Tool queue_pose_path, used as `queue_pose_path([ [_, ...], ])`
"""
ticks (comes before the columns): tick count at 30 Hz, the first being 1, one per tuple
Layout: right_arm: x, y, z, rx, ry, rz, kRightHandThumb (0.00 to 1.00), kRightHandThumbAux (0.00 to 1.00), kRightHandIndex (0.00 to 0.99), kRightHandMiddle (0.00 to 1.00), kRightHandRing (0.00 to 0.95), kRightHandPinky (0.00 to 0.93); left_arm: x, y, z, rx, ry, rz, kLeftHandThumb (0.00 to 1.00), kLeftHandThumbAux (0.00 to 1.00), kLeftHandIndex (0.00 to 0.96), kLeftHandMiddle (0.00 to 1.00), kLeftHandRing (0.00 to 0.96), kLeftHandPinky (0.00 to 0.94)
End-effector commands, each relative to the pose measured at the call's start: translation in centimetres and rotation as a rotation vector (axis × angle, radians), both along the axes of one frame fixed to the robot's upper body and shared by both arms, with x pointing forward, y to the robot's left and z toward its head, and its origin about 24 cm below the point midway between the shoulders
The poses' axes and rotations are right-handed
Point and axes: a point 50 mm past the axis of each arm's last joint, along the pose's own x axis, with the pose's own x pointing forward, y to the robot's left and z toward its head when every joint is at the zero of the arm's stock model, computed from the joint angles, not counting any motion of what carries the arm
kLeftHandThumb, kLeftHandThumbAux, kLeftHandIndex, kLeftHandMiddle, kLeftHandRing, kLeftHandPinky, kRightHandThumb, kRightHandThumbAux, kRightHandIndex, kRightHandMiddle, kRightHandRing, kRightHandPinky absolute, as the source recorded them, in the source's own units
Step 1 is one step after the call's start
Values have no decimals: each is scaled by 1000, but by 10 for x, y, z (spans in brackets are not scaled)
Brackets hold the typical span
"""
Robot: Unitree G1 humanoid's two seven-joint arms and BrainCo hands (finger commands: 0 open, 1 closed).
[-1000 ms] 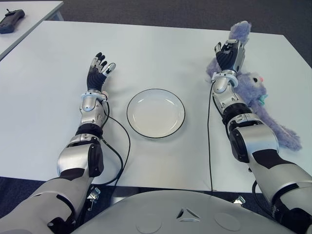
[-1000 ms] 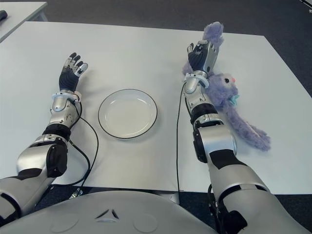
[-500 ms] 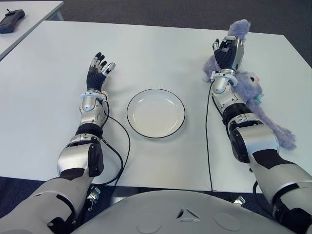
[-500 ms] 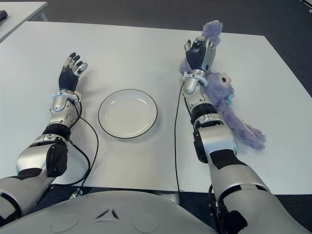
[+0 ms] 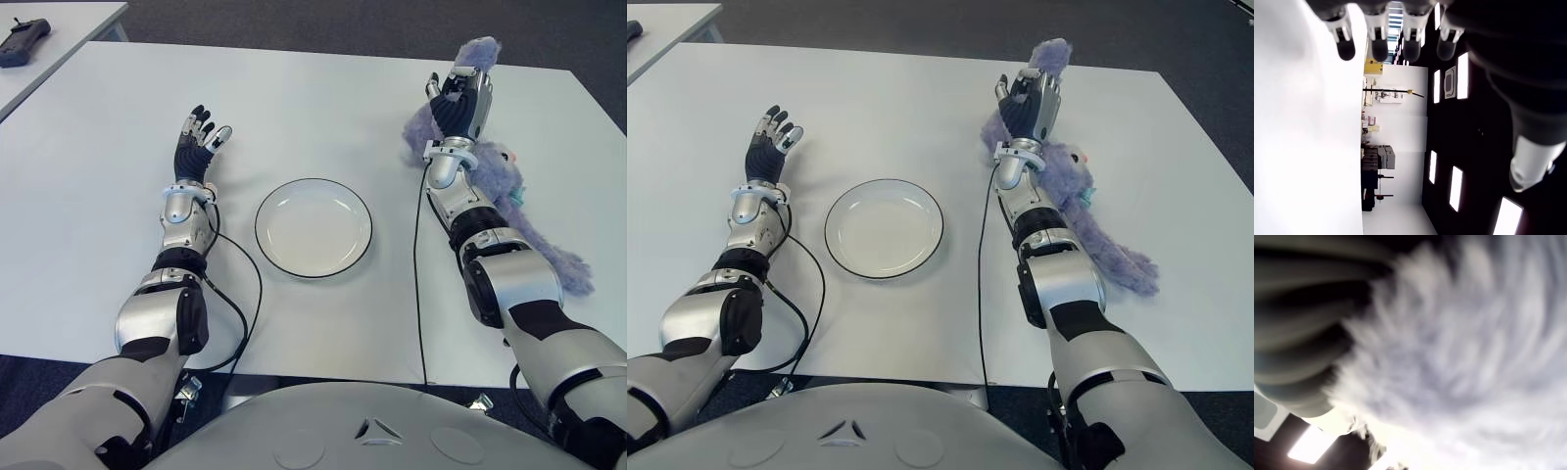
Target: Put the doll into the plate.
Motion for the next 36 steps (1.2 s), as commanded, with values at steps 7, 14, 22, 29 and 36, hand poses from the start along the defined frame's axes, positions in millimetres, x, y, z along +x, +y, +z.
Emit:
queue_pose_path([
  [7, -2, 7, 16, -37, -99, 62, 450, 725, 799, 890, 896, 880, -92, -18, -113, -164, 465, 45, 0, 632, 26, 60, 23, 0],
  [14, -4, 9, 22, -69, -134, 70, 443, 729, 803, 890, 896, 882, -92, -19, -114, -169, 469, 52, 0, 631, 31, 61, 22, 0],
  [22, -6, 12, 27, -83, -168, 86, 435, 735, 802, 889, 895, 885, -92, -20, -114, -179, 467, 53, 0, 638, 43, 70, 25, 0],
  [29, -7, 14, 30, -82, -188, 105, 427, 741, 800, 887, 894, 874, -93, -19, -114, -167, 470, 49, 0, 632, 37, 75, 29, 0],
  [36, -9, 16, 34, -75, -208, 135, 438, 737, 800, 888, 896, 881, -94, -20, -115, -161, 471, 47, 0, 636, 56, 83, 31, 0],
])
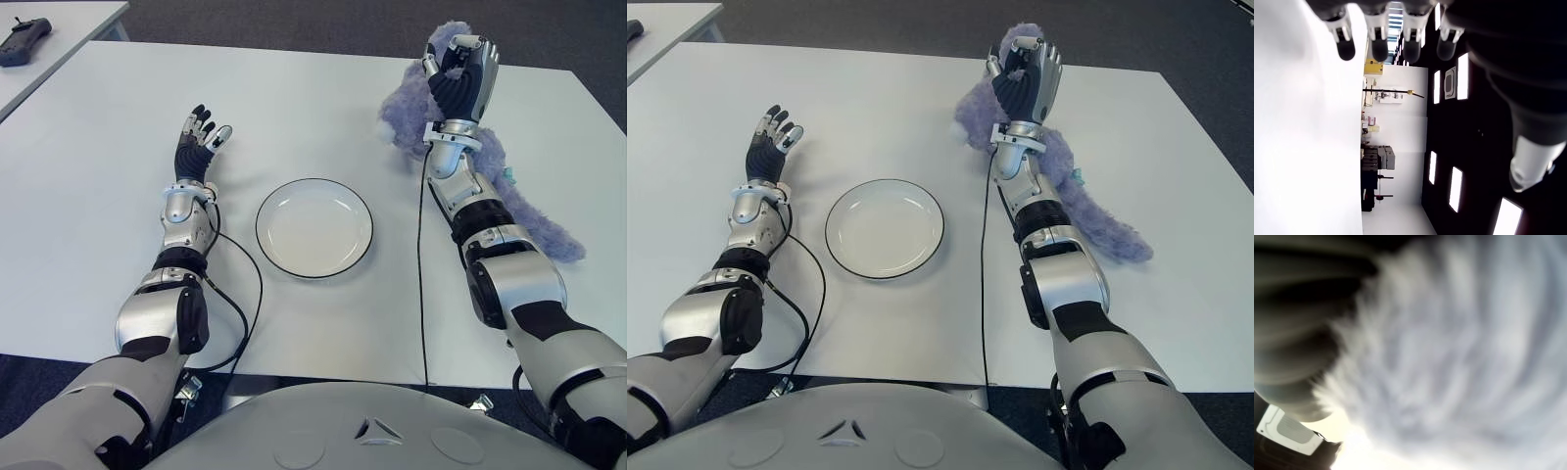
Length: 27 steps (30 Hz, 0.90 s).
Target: Put the doll into the plate.
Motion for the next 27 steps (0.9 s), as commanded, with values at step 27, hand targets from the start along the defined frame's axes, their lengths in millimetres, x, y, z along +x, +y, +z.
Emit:
queue_pose_path([
  [27, -21, 18, 25, -73, -183, 125, 420, 737, 751, 859, 873, 864, -95, -21, -115, -146, 471, 41, 0, 649, 40, 74, 29, 0],
])
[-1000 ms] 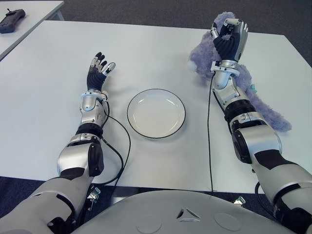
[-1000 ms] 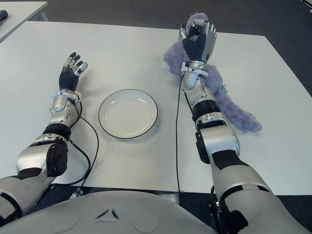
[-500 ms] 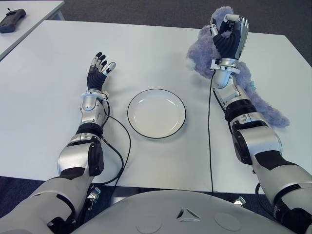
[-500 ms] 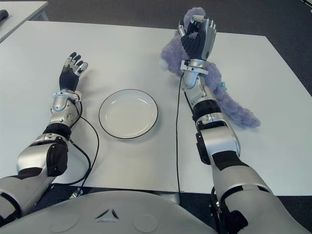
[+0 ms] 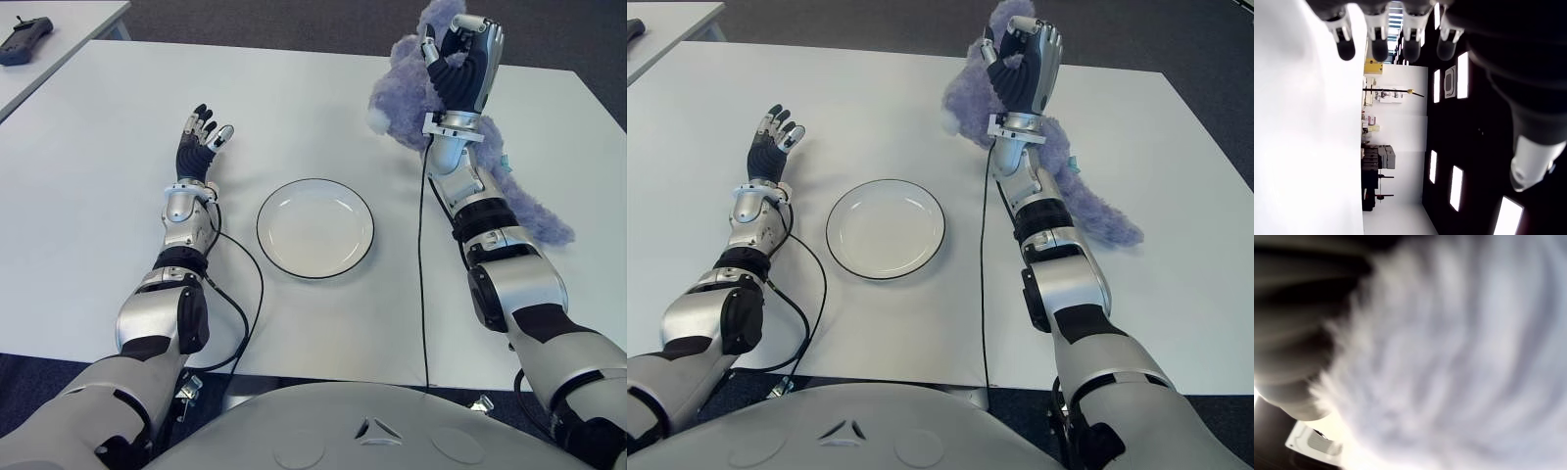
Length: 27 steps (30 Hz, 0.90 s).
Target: Put the doll into the plate.
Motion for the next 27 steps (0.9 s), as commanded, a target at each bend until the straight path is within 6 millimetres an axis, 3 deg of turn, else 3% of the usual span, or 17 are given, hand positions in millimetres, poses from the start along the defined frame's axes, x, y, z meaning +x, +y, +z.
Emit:
queue_pose_path([
  [1, -9, 5, 2, -49, -46, 37, 422, 740, 754, 861, 874, 867, -95, -19, -116, -150, 479, 49, 0, 651, 42, 76, 31, 0],
  [27, -40, 35, 4, -63, -121, 142, 466, 733, 750, 862, 876, 879, -94, -22, -116, -116, 483, 38, 0, 625, 29, 63, 23, 0],
])
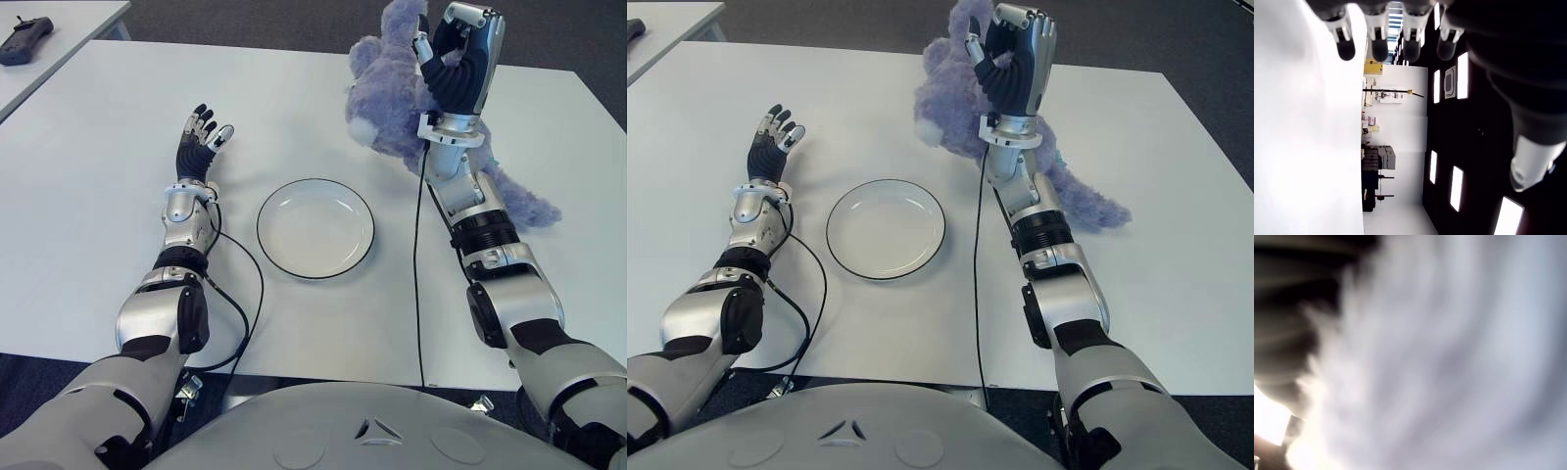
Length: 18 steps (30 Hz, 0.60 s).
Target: Put the doll into the plate.
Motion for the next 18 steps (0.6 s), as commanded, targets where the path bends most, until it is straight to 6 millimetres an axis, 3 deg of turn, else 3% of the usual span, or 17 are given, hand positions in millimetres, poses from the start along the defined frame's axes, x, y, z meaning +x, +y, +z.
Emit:
queue_pose_path([
  [1, -10, 12, -6, -35, -2, 21, 466, 733, 749, 862, 876, 877, -94, -21, -115, -121, 481, 40, 0, 623, 31, 63, 24, 0],
  [8, -17, 16, -8, -48, -5, 59, 461, 731, 749, 863, 877, 878, -93, -23, -115, -111, 480, 37, 0, 623, 49, 68, 29, 0],
  [18, -22, 21, -9, -69, -3, 117, 488, 728, 757, 870, 882, 894, -92, -26, -115, -87, 489, 18, 0, 608, 0, 49, 15, 0],
])
